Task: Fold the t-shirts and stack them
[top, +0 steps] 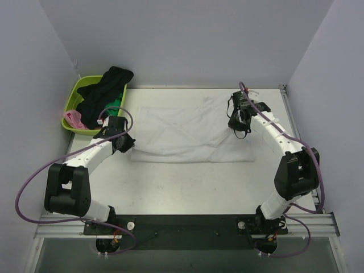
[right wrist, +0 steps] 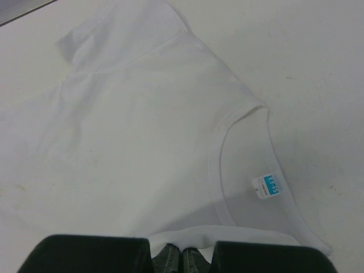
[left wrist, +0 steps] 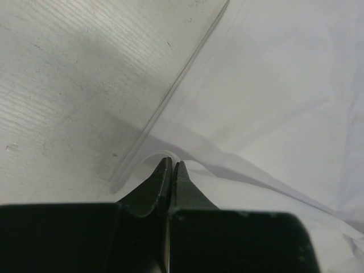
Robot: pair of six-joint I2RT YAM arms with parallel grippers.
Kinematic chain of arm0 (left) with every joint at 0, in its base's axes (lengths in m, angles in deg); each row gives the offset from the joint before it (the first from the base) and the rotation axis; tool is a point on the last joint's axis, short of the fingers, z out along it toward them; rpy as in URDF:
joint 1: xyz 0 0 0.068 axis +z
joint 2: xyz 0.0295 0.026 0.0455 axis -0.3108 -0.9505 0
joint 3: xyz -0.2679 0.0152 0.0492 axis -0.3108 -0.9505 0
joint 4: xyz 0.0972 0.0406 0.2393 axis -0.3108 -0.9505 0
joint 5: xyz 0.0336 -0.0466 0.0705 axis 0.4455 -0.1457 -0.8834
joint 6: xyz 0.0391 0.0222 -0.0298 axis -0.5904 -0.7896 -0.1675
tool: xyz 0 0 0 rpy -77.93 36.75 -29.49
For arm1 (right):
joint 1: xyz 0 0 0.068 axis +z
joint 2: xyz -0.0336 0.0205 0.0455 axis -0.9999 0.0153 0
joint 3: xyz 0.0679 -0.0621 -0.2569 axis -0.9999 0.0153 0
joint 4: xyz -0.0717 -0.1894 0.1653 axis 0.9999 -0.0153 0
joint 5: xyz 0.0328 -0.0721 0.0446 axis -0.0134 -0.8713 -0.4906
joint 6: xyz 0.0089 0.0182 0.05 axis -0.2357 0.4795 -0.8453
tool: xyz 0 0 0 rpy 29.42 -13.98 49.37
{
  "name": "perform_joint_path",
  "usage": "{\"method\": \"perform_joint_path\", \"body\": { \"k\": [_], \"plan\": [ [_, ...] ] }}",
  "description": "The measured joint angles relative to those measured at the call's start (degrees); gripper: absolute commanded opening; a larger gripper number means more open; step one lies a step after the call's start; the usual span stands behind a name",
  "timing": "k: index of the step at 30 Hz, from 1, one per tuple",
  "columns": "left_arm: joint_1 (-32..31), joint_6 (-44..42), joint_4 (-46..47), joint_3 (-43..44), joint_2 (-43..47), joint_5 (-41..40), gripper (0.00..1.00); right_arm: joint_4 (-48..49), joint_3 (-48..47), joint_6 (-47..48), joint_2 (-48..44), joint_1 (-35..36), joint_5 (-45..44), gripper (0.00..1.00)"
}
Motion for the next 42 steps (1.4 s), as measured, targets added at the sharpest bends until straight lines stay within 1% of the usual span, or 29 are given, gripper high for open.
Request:
{"method": "perform_joint_path", "body": {
  "k": [11, 15, 26, 27, 28, 29, 30, 31, 32, 33, 34, 35, 36, 38, 41, 42],
  "plan": [
    [0.31, 0.00, 0.28, 2.51, -2.54, -0.02, 0.00, 0.46, -4.13, 0.28, 3.17, -0.76, 0.98, 0.00],
    [0.31, -0.02, 0.61, 3.28, -4.61, -0.02, 0.06, 0.42, -4.33, 0.42, 4.28, -0.81, 0.98, 0.00],
    [0.31, -0.04, 1.18, 5.77, -8.50, -0.11, 0.07, 0.46, -5.09, 0.63, 6.97, -1.51, 0.98, 0.00],
    [0.31, -0.04, 1.22, 5.86, -8.52, -0.17, 0.08, 0.48, -5.11, 0.66, 7.21, -1.55, 0.98, 0.02],
    [0.31, -0.04, 1.22, 5.92, -8.57, -0.24, 0.11, 0.48, -5.16, 0.66, 7.41, -1.62, 0.98, 0.04],
    [0.31, -0.04, 1.25, 5.95, -8.61, -0.28, 0.22, 0.48, -5.22, 0.72, 7.69, -1.70, 0.98, 0.06],
    [0.31, -0.04, 1.27, 5.95, -8.68, -0.31, 0.30, 0.44, -5.31, 0.76, 7.89, -1.77, 0.98, 0.23],
    [0.31, -0.09, 1.27, 5.95, -8.76, -0.35, 0.42, 0.48, -5.44, 0.85, 8.11, -1.84, 0.98, 0.32],
    [0.31, -0.07, 1.31, 5.95, -8.83, -0.42, 0.54, 0.55, -5.60, 0.81, 8.28, -1.84, 0.98, 0.38],
    [0.31, -0.07, 1.33, 5.95, -8.90, -0.52, 0.86, 0.66, -5.64, 0.94, 8.39, -1.84, 0.96, 0.50],
    [0.31, -0.02, 1.33, 5.97, -8.92, -0.66, 0.92, 0.79, -5.66, 1.11, 8.39, -1.84, 0.92, 0.57],
    [0.31, -0.20, 1.29, 5.97, -8.92, -0.76, 0.92, 0.87, -5.73, 1.16, 8.39, -1.86, 0.92, 0.62],
    [0.31, 0.26, 1.25, 6.05, -8.92, -0.90, 0.92, 1.01, -5.79, 1.33, 8.39, -1.88, 0.83, 0.71],
    [0.33, 0.52, 1.25, 6.16, -8.92, -1.42, 0.93, 1.27, -5.84, 1.55, 8.39, -1.88, 0.72, 0.82],
    [0.33, 0.55, 1.14, 6.40, -8.74, -1.84, 0.93, 1.49, -5.95, 1.81, 8.39, -1.86, 0.48, 0.92],
    [0.31, 0.57, 1.14, 6.40, -8.46, -1.97, 0.93, 1.66, -5.95, 1.90, 8.35, -1.86, 0.44, 0.94]
  ]
}}
